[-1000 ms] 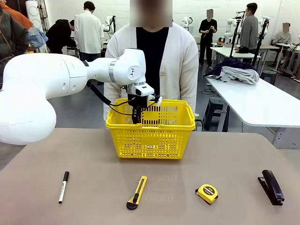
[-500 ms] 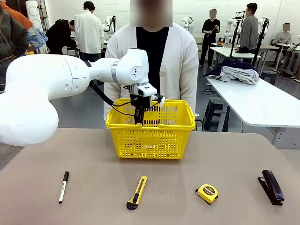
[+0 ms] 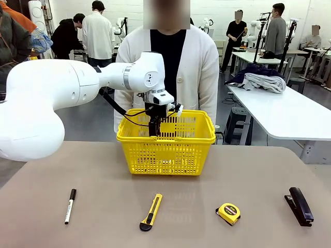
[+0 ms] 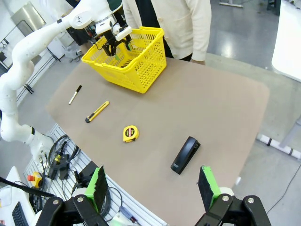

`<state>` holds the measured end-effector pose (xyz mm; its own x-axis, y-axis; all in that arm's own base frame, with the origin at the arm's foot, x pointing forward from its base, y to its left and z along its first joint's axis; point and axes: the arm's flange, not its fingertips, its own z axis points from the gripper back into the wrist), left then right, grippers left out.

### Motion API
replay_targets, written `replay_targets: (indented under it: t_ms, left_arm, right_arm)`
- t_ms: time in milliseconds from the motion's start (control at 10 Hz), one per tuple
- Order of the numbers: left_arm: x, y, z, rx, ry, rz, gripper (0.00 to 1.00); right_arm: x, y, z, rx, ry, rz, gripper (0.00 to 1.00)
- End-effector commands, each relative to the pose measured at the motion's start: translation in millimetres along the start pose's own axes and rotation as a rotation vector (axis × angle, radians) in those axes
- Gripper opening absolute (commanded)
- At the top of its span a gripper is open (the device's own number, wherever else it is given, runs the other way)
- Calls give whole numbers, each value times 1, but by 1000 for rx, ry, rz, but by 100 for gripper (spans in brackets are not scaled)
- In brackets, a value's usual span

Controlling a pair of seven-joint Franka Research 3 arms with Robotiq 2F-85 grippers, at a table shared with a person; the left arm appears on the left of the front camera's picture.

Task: Place the items the person wants into the basket.
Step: Pick up the item the person points to and place it in the Market Basket.

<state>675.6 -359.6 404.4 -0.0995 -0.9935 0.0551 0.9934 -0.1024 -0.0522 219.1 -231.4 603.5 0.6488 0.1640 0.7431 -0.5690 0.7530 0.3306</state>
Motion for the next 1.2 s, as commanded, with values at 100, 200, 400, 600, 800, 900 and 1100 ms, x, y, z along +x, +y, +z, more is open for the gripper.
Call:
replay_targets:
  t_ms: [100,200,400,600,800,900,1100]
  left_arm:
    - [2,1,8,-5,2,-23,100]
    - [2,-1,7,-6,0,-25,100]
    - [3,-5,9,-3,-1,-28,100]
    - [1,-19,21,0,-2,-30,100]
    - [-18,-73,74,22,26,-36,100]
    - [-37,-114,111,58,19,-39,100]
    - [-83,-176,165,126,-30,1,100]
  right_arm:
    - [1,-1,0,17,-15,14,100]
    - [1,-1,0,17,-15,14,100]
    - [1,-1,0,17,-15,14,100]
    - [1,-1,0,17,-15,14,100]
    - [1,-1,0,17,-15,14,100]
    - [1,-1,0,17,-15,14,100]
    - [1,-1,0,17,-15,14,100]
